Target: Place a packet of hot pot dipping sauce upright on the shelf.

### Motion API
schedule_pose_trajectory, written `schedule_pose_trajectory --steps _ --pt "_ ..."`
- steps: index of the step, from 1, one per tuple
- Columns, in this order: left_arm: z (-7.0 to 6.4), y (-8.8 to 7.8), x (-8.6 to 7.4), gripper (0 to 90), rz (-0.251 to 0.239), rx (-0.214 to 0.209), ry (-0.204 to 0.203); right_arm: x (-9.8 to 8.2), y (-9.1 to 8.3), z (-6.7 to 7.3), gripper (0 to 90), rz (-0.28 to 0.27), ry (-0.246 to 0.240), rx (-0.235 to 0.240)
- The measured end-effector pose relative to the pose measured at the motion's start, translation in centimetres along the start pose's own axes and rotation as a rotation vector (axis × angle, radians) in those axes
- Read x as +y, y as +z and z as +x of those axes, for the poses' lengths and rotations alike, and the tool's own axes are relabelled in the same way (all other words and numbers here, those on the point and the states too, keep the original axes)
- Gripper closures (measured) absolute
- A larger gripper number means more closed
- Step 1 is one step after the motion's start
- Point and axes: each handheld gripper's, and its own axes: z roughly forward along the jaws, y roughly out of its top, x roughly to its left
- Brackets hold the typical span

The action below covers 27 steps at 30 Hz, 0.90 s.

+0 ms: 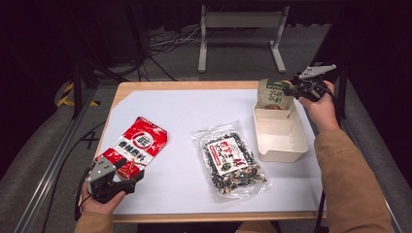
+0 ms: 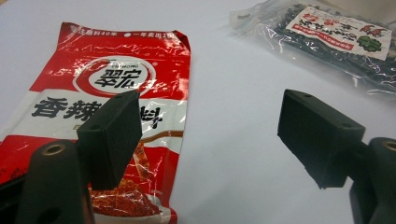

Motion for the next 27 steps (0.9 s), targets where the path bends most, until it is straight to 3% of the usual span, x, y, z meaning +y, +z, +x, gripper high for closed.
schedule_pose_trajectory --steps 6,8,12,21,27 --pt "0.0 0.0 0.0 22.3 -0.001 -0.001 0.0 -0.1 -0.3 -0.1 75.8 -0.048 0.056 -0.004" --pt "0.0 0.1 0.0 22.3 -0.001 0.0 0.003 0.0 -0.6 0.1 64.7 -0.075 0.093 -0.021" --pt "0.0 0.2 0.1 22.3 0.0 -0.003 0.005 0.2 -1.2 0.4 56.7 -0.115 0.115 -0.049" --pt "-0.1 0.7 0.5 22.3 0.003 -0.016 0.018 0.7 -3.1 1.6 45.8 -0.163 0.089 -0.079" --pt "-0.1 0.9 0.7 22.3 0.001 -0.023 0.019 1.2 -4.5 2.4 44.1 -0.186 0.077 -0.082"
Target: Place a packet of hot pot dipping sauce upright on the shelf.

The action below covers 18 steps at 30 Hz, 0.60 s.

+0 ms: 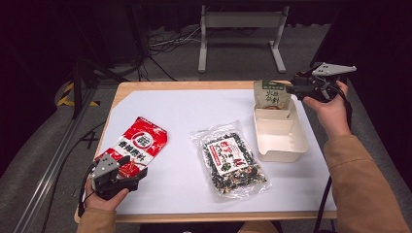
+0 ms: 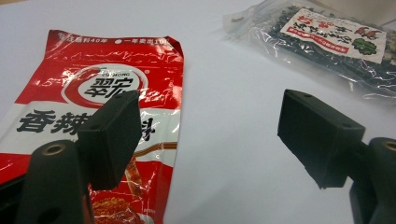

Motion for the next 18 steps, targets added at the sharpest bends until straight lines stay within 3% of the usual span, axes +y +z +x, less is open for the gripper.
schedule_pose_trajectory --steps 8,18 --pt "0.0 0.1 0.2 22.3 -0.002 -0.007 0.0 0.9 -2.2 2.1 39.3 -0.03 -0.008 -0.008" --pt "0.1 0.2 0.3 22.3 -0.004 -0.009 0.002 0.7 -4.5 5.5 33.8 -0.072 -0.007 0.052"
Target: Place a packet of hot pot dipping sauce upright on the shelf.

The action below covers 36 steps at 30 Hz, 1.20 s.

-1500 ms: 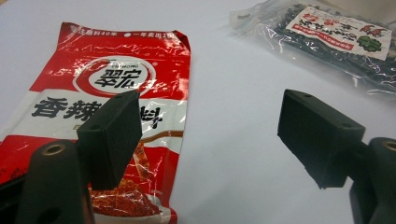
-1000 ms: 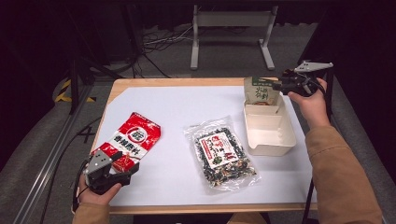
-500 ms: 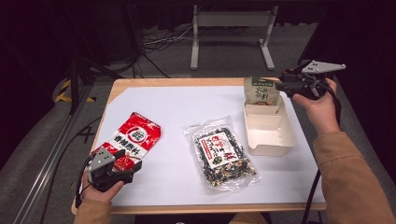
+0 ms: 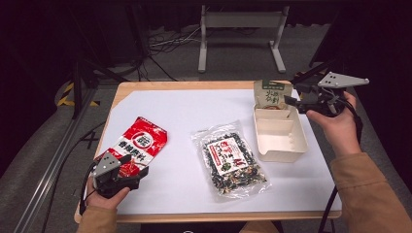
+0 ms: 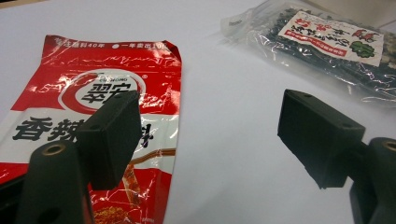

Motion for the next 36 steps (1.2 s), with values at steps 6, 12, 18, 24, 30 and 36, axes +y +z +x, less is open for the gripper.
schedule_pose_trajectory --steps 6,12,18,24,30,36 --pt "0.0 -0.1 0.1 23.5 -0.003 0.012 0.01 -0.3 -0.8 1.7 32.5 0.003 0.003 0.026" --pt "0.1 -0.2 0.2 24.0 -0.001 0.016 0.006 -1.5 -1.3 3.6 33.0 -0.006 0.015 0.075" --pt "0.3 -0.9 0.7 25.9 -0.009 0.001 0.004 -2.7 -1.4 5.3 35.7 -0.006 0.027 0.139" --pt "0.1 -1.1 1.1 24.0 -0.004 -0.018 0.026 -4.2 -1.1 6.8 39.9 0.016 0.03 0.176" --pt "0.1 -1.0 1.5 22.9 0.018 -0.03 0.034 -5.7 -0.8 8.4 41.0 0.03 0.019 0.216" --pt "0.2 -1.3 2.0 22.5 0.03 -0.036 0.022 -7.0 -0.6 8.9 44.0 0.034 0.045 0.222"
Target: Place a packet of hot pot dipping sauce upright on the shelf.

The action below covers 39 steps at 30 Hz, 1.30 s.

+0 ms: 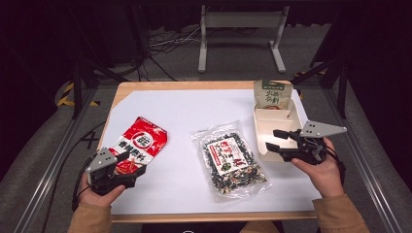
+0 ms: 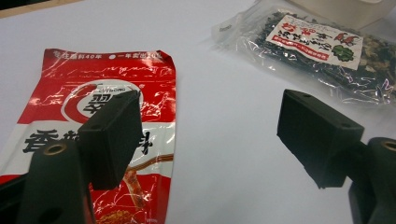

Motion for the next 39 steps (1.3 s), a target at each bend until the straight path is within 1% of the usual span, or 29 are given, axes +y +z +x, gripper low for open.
schedule_pose_trajectory --steps 3,4,8,9,10,14,16,17,19,20,23,25,27,30,31,32,34,35,36,37,39 --pt "0.1 0.0 0.2 23.0 0.012 -0.008 0.005 -0.2 0.0 0.1 45.0 -0.001 0.008 0.003" --pt "0.2 0.0 0.3 23.0 0.022 -0.011 0.007 -0.6 0.2 0.2 46.1 0.011 0.01 0.012" --pt "0.3 -0.1 0.6 23.1 0.047 0.01 0.027 -0.9 0.5 0.6 45.7 0.029 -0.002 0.012" --pt "0.3 -0.3 0.8 22.9 0.054 0.018 0.045 -0.9 0.5 0.6 45.4 0.034 -0.006 0.011" --pt "0.3 -0.4 0.9 22.9 0.055 0.024 0.051 -0.9 0.6 0.8 44.9 0.038 -0.009 0.013" --pt "0.6 -0.6 1.2 22.5 0.062 0.027 0.055 -1.1 0.9 1.0 43.7 0.045 -0.013 0.017" --pt "0.8 -0.8 1.5 22.5 0.072 0.029 0.064 -1.2 1.0 1.0 43.4 0.048 -0.016 0.019" --pt "0.9 -0.9 1.6 22.5 0.071 0.03 0.06 -1.2 1.0 1.1 43.3 0.047 -0.015 0.02" --pt "1.3 -1.0 2.0 22.1 0.076 0.036 0.062 -1.2 1.1 1.2 42.9 0.046 -0.016 0.022" --pt "1.4 -1.0 2.1 22.0 0.073 0.032 0.056 -1.2 1.1 1.2 42.8 0.047 -0.017 0.023" --pt "2.1 -0.9 2.5 22.5 0.088 0.028 0.057 -1.3 1.1 1.1 42.4 0.048 -0.015 0.023" --pt "2.3 -0.8 2.6 22.5 0.092 0.032 0.051 -1.3 1.1 1.2 42.2 0.049 -0.014 0.022" --pt "3.0 -0.5 2.7 22.1 0.106 0.041 0.027 -1.4 1.3 1.2 41.5 0.052 -0.014 0.026" --pt "4.3 0.1 3.0 22.1 0.134 0.073 -0.001 -1.4 1.5 1.3 41.1 0.053 -0.015 0.03" --pt "4.6 0.3 3.1 22.0 0.142 0.08 -0.003 -1.4 1.6 1.3 40.8 0.056 -0.014 0.032" --pt "4.9 0.4 3.2 21.9 0.151 0.095 -0.013 -1.4 1.7 1.3 40.6 0.057 -0.015 0.032" --pt "5.3 0.6 3.2 21.9 0.154 0.101 -0.032 -1.4 1.8 1.4 40.3 0.058 -0.016 0.034" --pt "5.5 0.8 3.2 21.9 0.158 0.104 -0.049 -1.5 1.8 1.5 40.3 0.06 -0.017 0.035" --pt "5.5 0.8 3.2 21.9 0.158 0.104 -0.049 -1.5 1.8 1.5 40.3 0.06 -0.017 0.035" --pt "5.8 0.9 3.1 21.9 0.162 0.116 -0.063 -1.5 1.9 1.5 40.3 0.062 -0.019 0.038" --pt "6.3 1.0 3.1 22.0 0.165 0.131 -0.076 -1.6 2.2 1.7 40.3 0.068 -0.021 0.046"
